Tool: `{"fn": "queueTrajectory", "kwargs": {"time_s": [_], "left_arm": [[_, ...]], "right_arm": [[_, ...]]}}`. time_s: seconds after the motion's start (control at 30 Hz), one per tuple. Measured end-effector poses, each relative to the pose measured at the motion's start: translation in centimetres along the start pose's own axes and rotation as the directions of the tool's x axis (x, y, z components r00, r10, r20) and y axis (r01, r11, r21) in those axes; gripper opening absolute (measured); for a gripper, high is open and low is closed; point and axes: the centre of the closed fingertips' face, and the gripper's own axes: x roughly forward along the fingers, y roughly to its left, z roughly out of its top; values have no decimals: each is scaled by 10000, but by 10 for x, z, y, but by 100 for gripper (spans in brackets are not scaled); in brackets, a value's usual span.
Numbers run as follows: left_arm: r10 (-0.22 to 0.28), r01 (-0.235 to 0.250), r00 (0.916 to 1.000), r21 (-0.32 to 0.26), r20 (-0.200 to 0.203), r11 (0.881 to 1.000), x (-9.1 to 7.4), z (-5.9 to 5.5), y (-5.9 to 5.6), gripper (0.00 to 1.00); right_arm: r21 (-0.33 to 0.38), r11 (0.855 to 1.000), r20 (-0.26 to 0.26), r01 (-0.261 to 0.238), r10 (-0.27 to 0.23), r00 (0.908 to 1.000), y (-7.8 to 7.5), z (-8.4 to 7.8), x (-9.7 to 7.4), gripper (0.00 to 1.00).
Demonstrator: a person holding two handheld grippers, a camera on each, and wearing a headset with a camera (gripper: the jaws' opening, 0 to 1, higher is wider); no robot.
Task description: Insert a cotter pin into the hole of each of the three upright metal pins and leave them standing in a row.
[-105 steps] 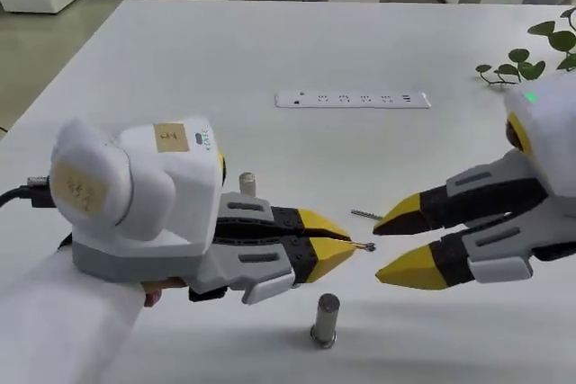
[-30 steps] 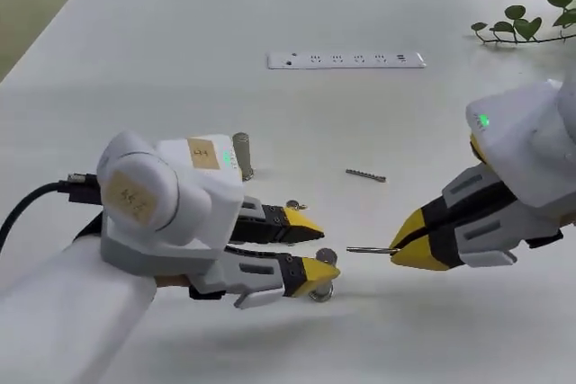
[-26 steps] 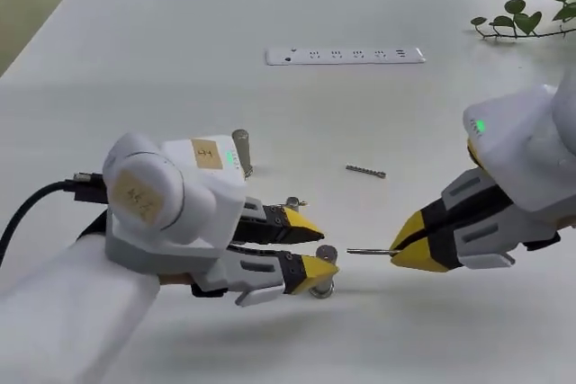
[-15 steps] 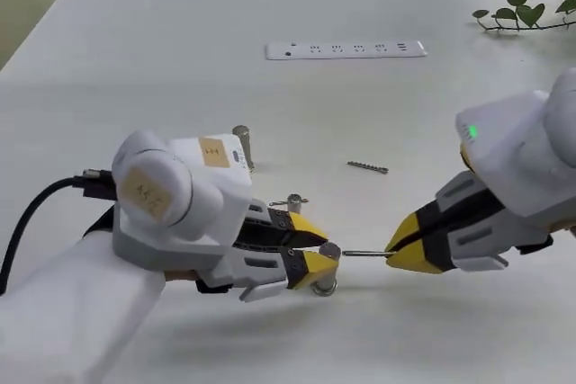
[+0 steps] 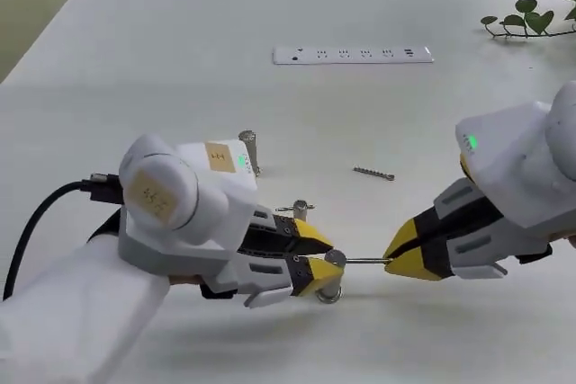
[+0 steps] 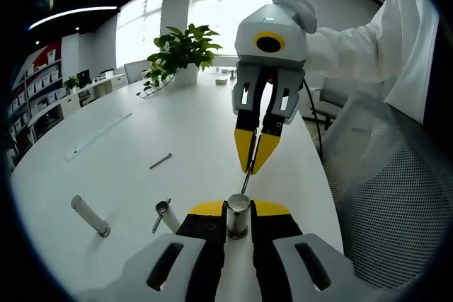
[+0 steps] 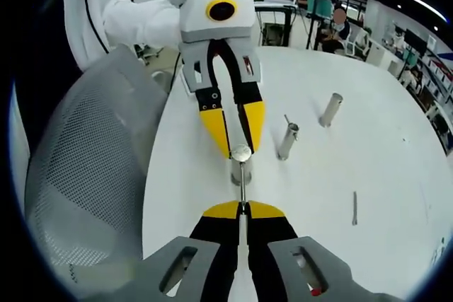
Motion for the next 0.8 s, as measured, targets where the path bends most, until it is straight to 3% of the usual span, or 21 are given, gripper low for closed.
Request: {"fn": "queueTrajectory", "kwargs": {"time_s": [0.37,0.53,0.7,0.8], "left_arm": [[-24,25,10000,52,-58,10000,-1,1,0,10],[-53,55,9999,126,-129,9999,-1,1,0,10],[-60,62,9998,135,-166,9999,-2,2,0,10],[-64,68,9998,202,-203,9998,-2,2,0,10]], "right_arm": [[-72,10000,137,0,1,9999,-4,3,9,0],[-194,9997,325,-167,173,9993,-4,14,19,0],[-516,9973,245,-529,542,9982,-2,24,28,0],[-614,9969,77,-485,491,9988,-3,22,27,0]]}}
